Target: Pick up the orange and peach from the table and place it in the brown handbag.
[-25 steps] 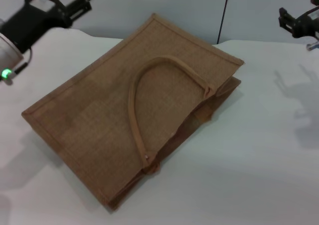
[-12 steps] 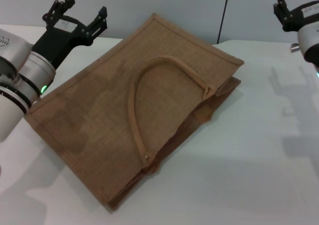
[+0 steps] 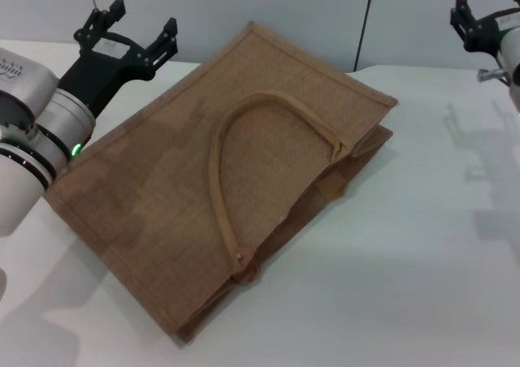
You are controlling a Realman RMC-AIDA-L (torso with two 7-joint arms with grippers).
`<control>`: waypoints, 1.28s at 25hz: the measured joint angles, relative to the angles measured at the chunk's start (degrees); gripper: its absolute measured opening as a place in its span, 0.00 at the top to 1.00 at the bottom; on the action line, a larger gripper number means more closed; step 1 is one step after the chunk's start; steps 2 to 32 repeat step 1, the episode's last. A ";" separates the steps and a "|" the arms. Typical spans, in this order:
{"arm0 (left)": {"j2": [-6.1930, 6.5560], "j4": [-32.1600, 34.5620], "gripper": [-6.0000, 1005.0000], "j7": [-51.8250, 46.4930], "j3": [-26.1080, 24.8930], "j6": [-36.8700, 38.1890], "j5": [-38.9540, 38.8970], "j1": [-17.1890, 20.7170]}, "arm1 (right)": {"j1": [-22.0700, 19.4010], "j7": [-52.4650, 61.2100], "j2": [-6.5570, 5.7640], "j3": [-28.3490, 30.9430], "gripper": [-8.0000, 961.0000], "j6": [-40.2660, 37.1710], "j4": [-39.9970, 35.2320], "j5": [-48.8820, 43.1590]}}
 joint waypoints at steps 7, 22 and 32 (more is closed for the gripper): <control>0.00 -0.22 0.14 0.01 0.00 0.01 -0.20 -0.04 | 0.28 0.11 0.02 0.00 0.21 -0.15 0.78 0.07; 0.00 -0.22 0.14 0.01 0.00 0.01 -0.20 -0.04 | 0.28 0.11 0.02 0.00 0.21 -0.15 0.78 0.07; 0.00 -0.22 0.14 0.01 0.00 0.01 -0.20 -0.04 | 0.28 0.11 0.02 0.00 0.21 -0.15 0.78 0.07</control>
